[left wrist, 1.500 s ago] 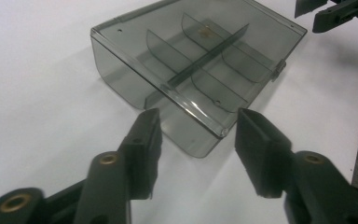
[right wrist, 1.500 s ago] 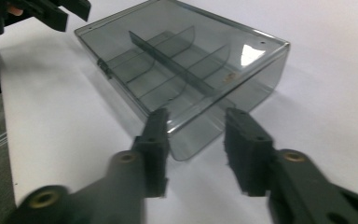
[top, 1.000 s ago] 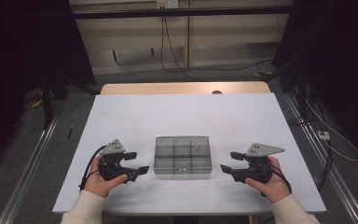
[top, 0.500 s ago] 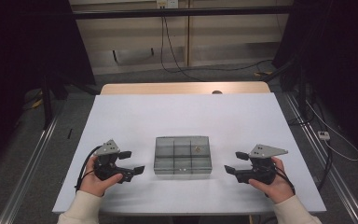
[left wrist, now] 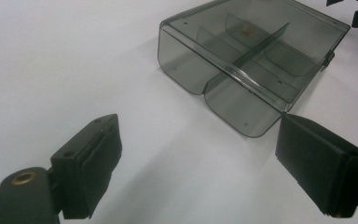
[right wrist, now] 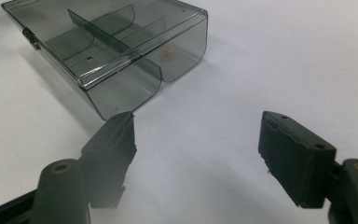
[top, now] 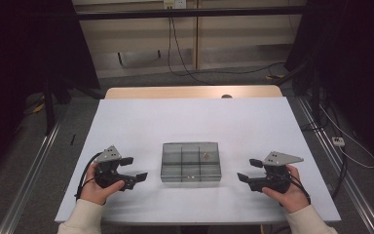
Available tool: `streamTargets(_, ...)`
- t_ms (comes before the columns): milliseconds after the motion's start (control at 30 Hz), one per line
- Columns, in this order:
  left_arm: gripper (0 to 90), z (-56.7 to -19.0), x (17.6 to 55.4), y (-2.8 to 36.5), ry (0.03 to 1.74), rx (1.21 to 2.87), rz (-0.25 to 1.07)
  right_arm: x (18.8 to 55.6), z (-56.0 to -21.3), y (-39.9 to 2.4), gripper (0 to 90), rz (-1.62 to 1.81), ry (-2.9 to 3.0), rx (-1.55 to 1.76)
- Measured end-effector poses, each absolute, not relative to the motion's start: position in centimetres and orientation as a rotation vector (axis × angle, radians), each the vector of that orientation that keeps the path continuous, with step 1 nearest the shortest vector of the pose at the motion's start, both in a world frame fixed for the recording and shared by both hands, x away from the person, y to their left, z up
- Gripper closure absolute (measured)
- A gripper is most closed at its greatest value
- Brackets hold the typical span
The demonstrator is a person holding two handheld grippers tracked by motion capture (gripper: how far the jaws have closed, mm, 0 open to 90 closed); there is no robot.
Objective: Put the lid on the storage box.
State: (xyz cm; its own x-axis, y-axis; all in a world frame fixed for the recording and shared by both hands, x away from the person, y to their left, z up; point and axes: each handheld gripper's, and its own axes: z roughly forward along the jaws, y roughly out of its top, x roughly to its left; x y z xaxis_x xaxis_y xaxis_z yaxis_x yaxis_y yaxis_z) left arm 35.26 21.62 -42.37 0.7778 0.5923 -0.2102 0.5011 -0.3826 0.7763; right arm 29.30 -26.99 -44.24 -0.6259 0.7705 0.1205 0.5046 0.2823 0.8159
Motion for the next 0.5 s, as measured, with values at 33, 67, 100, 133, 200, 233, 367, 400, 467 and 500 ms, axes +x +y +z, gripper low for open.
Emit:
streamTargets(33, 14.2, -42.4, 35.28, 21.66, 0.815, 2.052, 0.131, 29.3, -44.24, -27.01, 27.2, 1.266, 2.257, 1.166)
streamTargets(67, 14.2, -42.4, 35.29, 21.71, 0.819, 2.052, 0.13, 29.29, -44.26, -27.03, 27.1, 1.266, 2.257, 1.168)
streamTargets(100, 14.1, -42.4, 35.3, 21.73, 0.821, 2.052, 0.131, 29.29, -44.28, -27.05, 27.0, 1.265, 2.257, 1.169)
streamTargets(133, 14.1, -42.4, 35.29, 21.76, 0.822, 2.056, 0.138, 29.29, -44.3, -27.07, 26.9, 1.264, 2.255, 1.17)
streamTargets(200, 14.1, -42.41, 35.28, 21.74, 0.824, 2.064, 0.148, 29.3, -44.33, -27.11, 26.5, 1.262, 2.253, 1.173)
streamTargets(233, 13.9, -42.45, 35.26, 21.69, 0.825, 2.06, 0.14, 29.31, -44.34, -27.11, 26.4, 1.262, 2.252, 1.173)
streamTargets(367, 13.8, -42.48, 35.25, 21.55, 0.814, 2.063, 0.138, 29.31, -44.37, -27.04, 26.2, 1.259, 2.255, 1.17)
streamTargets(400, 13.7, -42.49, 35.24, 21.53, 0.814, 2.063, 0.137, 29.32, -44.38, -27.04, 26.0, 1.26, 2.255, 1.169)
streamTargets(467, 13.5, -42.52, 35.23, 21.45, 0.813, 2.061, 0.133, 29.35, -44.41, -27.03, 25.2, 1.259, 2.255, 1.171)
streamTargets(500, 13.4, -42.52, 35.23, 21.43, 0.811, 2.067, 0.136, 29.38, -44.44, -27.03, 24.6, 1.26, 2.255, 1.169)
